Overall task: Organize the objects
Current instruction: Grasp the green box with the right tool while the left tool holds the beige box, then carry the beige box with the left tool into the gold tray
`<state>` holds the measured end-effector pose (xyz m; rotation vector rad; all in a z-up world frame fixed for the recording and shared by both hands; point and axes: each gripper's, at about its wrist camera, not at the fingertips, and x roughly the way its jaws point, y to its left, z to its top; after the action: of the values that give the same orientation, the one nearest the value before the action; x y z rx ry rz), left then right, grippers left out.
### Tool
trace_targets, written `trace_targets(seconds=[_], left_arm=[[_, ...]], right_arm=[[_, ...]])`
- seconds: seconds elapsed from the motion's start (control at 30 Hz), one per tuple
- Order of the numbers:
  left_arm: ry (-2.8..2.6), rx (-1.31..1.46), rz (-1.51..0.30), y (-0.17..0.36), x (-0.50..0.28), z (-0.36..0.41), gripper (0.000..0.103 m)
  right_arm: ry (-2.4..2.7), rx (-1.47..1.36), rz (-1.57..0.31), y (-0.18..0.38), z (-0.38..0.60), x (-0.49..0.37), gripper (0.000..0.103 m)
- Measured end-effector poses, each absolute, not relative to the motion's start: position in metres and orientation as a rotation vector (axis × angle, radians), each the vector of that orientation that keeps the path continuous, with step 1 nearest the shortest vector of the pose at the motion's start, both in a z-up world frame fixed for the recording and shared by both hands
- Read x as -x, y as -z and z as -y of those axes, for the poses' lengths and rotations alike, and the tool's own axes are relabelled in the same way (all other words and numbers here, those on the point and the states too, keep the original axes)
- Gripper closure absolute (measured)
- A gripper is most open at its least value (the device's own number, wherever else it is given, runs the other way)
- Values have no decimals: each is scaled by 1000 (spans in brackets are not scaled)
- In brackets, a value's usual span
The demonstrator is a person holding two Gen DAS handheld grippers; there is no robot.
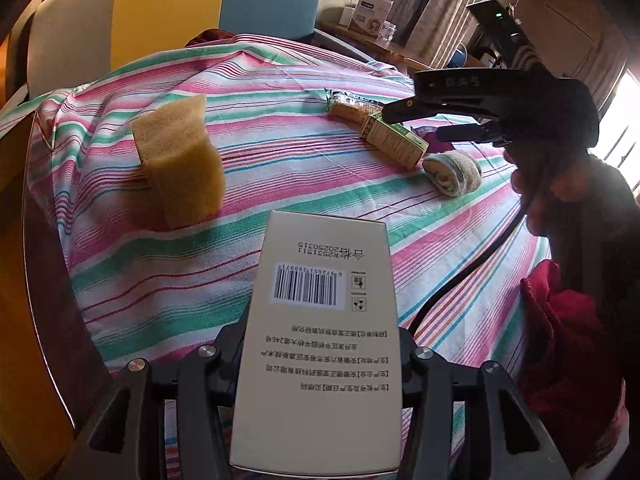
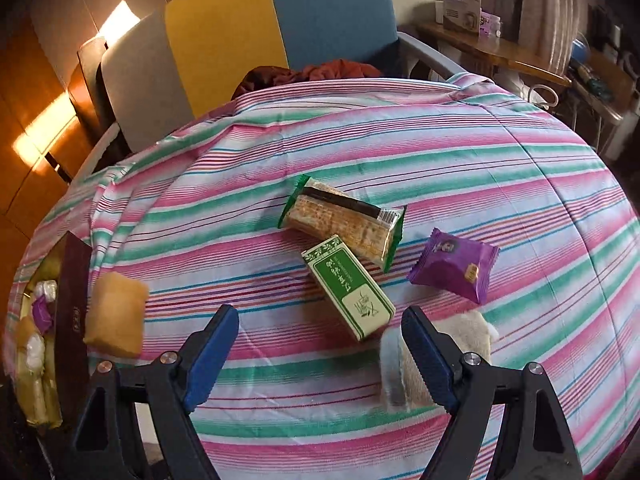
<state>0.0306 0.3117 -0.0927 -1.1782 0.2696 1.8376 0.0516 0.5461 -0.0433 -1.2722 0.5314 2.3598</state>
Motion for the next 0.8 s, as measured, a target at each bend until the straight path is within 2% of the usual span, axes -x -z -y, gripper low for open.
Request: trace_targets(seconds=[0.17,0.23,0.27,0.3,0.4,0.5,0.63,0.73,0.8], left_arm=[[-1823,1185,-223,94,-27,-308,49],[-1827,1185,-220,95,-27,-308,49],[-1831,1182,-225,95,-28,-309,49],[-1836,1178,-230,95,-28,-310,49],[-1852,1165,-247,95,-30,-312,49],[-1860,1160,-257,96,-31,-313,49],[-1859,1160,-256,95,-31,-314,49],[-1858,1161,-252,95,-31,-313,49],[-1857,1160,-251,94,-32,-312,49]], right_arm=[[-2267,1393,-550,76,-567,-26,20],[-2256,1414,-561,89,-569,-23,26],[-2257,1396,-508,90,-566,-23,34],[-2272,1378,-491,90,-563,-24,59],[-2308,1392,-503,90,-559,-25,69],[-2332,1419,-426,92,-549,-22,70],[-2345,1404,-529,93,-558,-24,68],[-2347,1393,-539,93,-559,-24,68],[-2357,1386,-550,93,-558,-25,63]])
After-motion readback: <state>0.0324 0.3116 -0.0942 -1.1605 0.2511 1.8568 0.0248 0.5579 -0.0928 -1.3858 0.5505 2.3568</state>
